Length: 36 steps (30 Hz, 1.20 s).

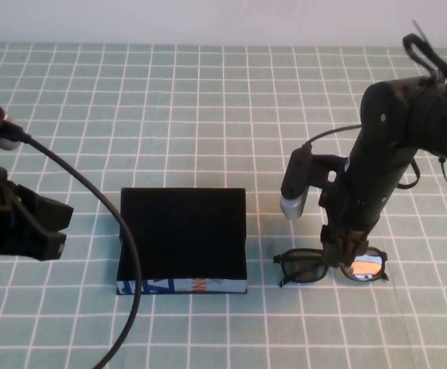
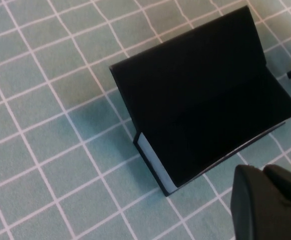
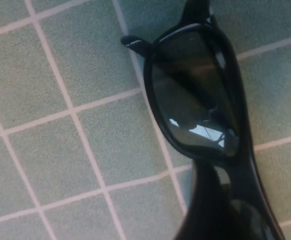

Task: Return glasses to glasses case
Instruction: Pick up the glasses from the table, then place the glasses in the glasses case

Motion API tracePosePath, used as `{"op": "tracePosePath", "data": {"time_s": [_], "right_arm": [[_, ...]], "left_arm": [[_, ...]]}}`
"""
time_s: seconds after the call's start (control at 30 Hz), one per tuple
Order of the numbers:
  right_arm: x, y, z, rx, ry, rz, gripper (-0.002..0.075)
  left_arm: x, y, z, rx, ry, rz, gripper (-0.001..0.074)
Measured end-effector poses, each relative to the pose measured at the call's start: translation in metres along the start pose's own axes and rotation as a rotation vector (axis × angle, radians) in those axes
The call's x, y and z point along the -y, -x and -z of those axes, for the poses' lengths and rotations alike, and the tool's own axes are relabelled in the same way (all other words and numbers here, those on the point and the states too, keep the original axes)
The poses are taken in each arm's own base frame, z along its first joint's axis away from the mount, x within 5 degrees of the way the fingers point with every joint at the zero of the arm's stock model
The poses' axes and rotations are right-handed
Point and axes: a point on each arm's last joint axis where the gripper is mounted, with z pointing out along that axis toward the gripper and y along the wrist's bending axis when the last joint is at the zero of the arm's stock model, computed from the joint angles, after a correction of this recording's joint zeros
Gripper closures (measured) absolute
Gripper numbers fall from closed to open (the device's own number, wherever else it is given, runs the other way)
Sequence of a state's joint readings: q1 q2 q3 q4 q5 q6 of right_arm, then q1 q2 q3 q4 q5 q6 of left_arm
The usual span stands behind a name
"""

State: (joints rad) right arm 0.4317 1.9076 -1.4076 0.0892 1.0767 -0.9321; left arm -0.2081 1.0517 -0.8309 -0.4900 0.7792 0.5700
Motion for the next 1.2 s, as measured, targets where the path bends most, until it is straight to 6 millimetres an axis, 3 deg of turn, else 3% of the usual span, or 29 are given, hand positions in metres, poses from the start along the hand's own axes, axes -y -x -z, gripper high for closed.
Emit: {"op": "tracePosePath", "data": {"time_s": [0.2,0.33,0.47,0.63,0.9,1.07,1.2], "right_arm": [[0.004,0.0,-0.02,-0.029,0.029,-0.006,0.0393],[0.005,-0.001,-0.023,-0.034,0.037,-0.008,0.0482],[0.005,0.002,-0.016,-0.042,0.052,-0.004,0.0652],[0.01,0.012,0.006,-0.02,0.051,0.006,0.0673],[0.015,0.052,0.057,0.204,-0.009,0.019,0.0673],[-0.012,0.087,0.071,0.269,-0.008,0.119,0.0674],[-0.041,0.115,0.064,0.276,0.02,0.224,0.0674]], "left_arm": [[0.001,-0.001,0.0,-0.013,-0.008,-0.002,0.0736],[0.001,-0.001,0.0,-0.013,-0.008,-0.004,0.0736],[0.001,-0.001,0.0,-0.013,-0.008,-0.004,0.0736],[0.001,-0.001,0.0,-0.014,-0.009,-0.004,0.0736],[0.001,-0.001,0.0,-0.014,-0.009,-0.004,0.0736],[0.0,0.0,0.0,0.004,0.002,-0.004,0.0736],[-0.001,0.002,0.0,0.023,0.016,-0.005,0.0736]]}}
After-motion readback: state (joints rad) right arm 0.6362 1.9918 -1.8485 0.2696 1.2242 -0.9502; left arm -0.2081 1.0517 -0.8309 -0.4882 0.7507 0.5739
